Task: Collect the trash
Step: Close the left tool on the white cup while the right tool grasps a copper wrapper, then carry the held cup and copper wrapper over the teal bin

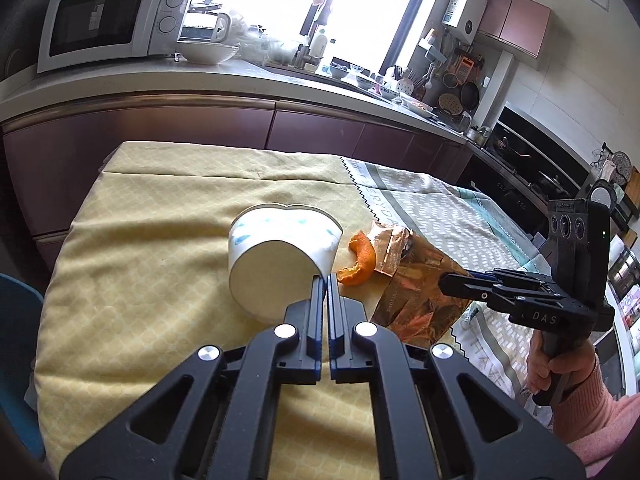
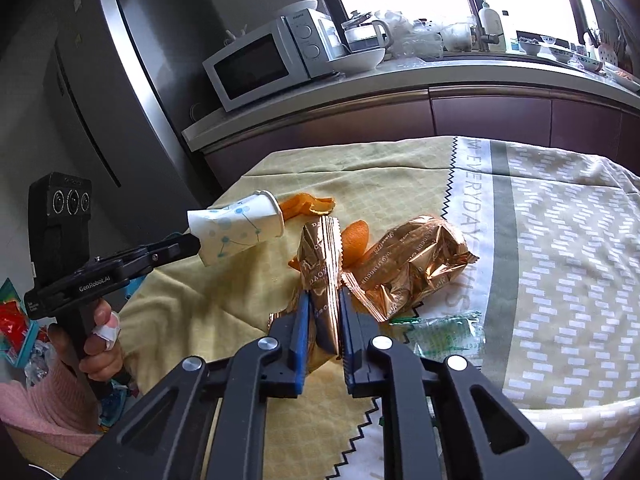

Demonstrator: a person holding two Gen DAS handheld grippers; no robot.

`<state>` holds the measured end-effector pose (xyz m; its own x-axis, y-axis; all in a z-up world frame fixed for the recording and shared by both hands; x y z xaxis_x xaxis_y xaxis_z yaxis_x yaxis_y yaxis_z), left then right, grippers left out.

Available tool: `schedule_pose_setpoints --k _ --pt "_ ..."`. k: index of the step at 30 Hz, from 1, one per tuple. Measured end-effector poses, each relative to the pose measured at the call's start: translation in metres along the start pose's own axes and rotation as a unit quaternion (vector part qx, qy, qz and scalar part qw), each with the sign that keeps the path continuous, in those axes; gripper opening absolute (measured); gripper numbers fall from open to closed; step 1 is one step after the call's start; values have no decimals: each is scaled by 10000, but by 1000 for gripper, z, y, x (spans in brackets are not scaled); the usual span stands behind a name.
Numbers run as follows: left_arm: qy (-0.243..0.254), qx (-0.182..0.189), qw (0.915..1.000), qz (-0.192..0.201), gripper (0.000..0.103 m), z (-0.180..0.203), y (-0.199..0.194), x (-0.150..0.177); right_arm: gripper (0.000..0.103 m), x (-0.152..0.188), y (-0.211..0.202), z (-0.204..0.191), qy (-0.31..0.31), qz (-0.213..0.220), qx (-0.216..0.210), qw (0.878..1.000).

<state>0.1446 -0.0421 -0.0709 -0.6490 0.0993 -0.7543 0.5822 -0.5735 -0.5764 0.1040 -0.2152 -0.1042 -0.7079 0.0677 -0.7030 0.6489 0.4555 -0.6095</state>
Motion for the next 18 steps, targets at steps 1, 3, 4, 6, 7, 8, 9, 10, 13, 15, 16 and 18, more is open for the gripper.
schedule_pose_setpoints --k 1,3,4,6,7,8,9,10,13,15,16,18 --pt "-13 -18 10000 18 2 -2 -5 2 13 -1 -1 -2 6 24 -47 10000" --pt "23 -100 9999 75 2 -3 -14 4 12 -4 -3 -7 14 67 -155 9999" --pt "38 -123 9999 105 2 -4 -19 5 12 -5 -4 -9 11 89 -204 9998" --pt "42 -169 9997 143 2 -6 -27 8 12 -8 -5 -13 1 125 -280 9995" --pt "61 -204 9996 164 2 -7 -32 10 12 -8 -5 -15 5 137 -336 9993" --pt "70 -224 9996 180 2 -8 -36 12 12 -10 -6 -18 13 148 -389 9991" --pt "59 -238 9995 197 2 -9 -40 14 12 -11 -5 -20 16 158 -430 9989" --pt "35 -241 9995 213 2 -11 -44 16 12 -12 -5 -22 13 164 -464 9988" --pt "-49 -257 9994 244 2 -16 -54 21 12 -14 -2 -30 31 152 -630 9979" --pt "-85 -294 9992 268 2 -20 -63 25 12 -15 1 -36 2 140 -680 9976" --pt "-88 -326 9990 280 2 -21 -67 27 12 -16 2 -39 -9 134 -718 9973" --pt "-93 -383 9988 300 2 -23 -75 31 12 -17 5 -46 -35 120 -807 9967"
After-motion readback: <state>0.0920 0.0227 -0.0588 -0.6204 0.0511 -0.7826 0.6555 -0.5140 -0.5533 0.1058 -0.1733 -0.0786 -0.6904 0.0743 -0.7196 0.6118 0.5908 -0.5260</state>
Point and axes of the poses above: each gripper's, at about its wrist camera, not at the fingertips, and y roughly the way its jaws point, z to its right, x to its underside, the point moved 5 cm from there along y, roughly the way its jaws point, and after that the axes turned 1 degree about -x, right-handed, at the moved point
